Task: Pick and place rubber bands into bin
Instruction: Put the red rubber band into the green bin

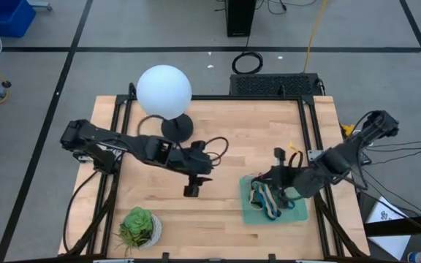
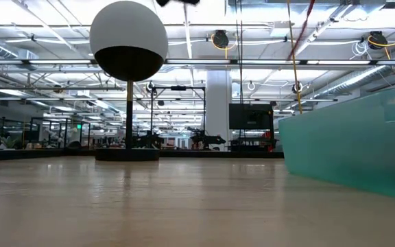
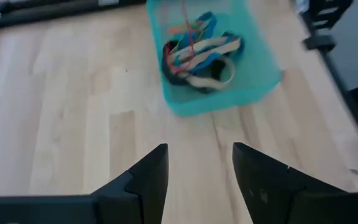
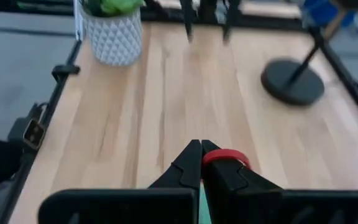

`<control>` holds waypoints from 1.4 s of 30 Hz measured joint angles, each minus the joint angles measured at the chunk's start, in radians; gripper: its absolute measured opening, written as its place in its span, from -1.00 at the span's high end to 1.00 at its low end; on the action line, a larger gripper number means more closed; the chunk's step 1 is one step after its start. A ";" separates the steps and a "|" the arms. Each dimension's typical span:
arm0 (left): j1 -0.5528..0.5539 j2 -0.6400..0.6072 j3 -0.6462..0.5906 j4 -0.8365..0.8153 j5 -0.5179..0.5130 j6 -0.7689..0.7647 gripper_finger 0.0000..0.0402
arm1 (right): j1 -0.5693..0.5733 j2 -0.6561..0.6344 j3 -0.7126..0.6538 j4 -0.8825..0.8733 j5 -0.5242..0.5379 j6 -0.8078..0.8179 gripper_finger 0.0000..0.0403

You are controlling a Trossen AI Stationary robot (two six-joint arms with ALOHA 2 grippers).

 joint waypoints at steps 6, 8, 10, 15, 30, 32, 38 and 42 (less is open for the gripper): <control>-0.015 -0.115 -0.001 0.033 0.012 0.033 0.07 | 0.036 0.026 0.123 -0.265 -0.064 0.206 1.00; -0.021 -0.154 -0.021 0.058 0.012 0.045 0.07 | 0.043 0.031 0.135 -0.312 -0.111 0.269 1.00; -0.024 -0.214 -0.074 0.110 0.012 0.051 0.07 | 0.051 0.033 0.135 -0.351 -0.154 0.330 1.00; -0.026 -0.405 -0.303 0.291 0.012 0.036 0.07 | 0.072 0.071 0.135 -0.479 -0.219 0.482 1.00; -0.025 -0.864 -0.901 0.700 0.011 -0.022 0.07 | 0.074 0.216 -0.072 -0.403 -0.317 0.624 1.00; -0.025 -0.887 -0.932 0.698 0.011 -0.022 0.07 | 0.069 0.216 -0.121 -0.336 -0.318 0.623 1.00; -0.025 -0.939 -1.025 0.721 -0.023 -0.056 0.07 | 0.055 0.217 -0.256 -0.191 -0.322 0.642 1.00; -0.025 -0.958 -1.072 0.762 -0.024 -0.056 0.07 | 0.054 0.216 -0.313 -0.137 -0.318 0.645 1.00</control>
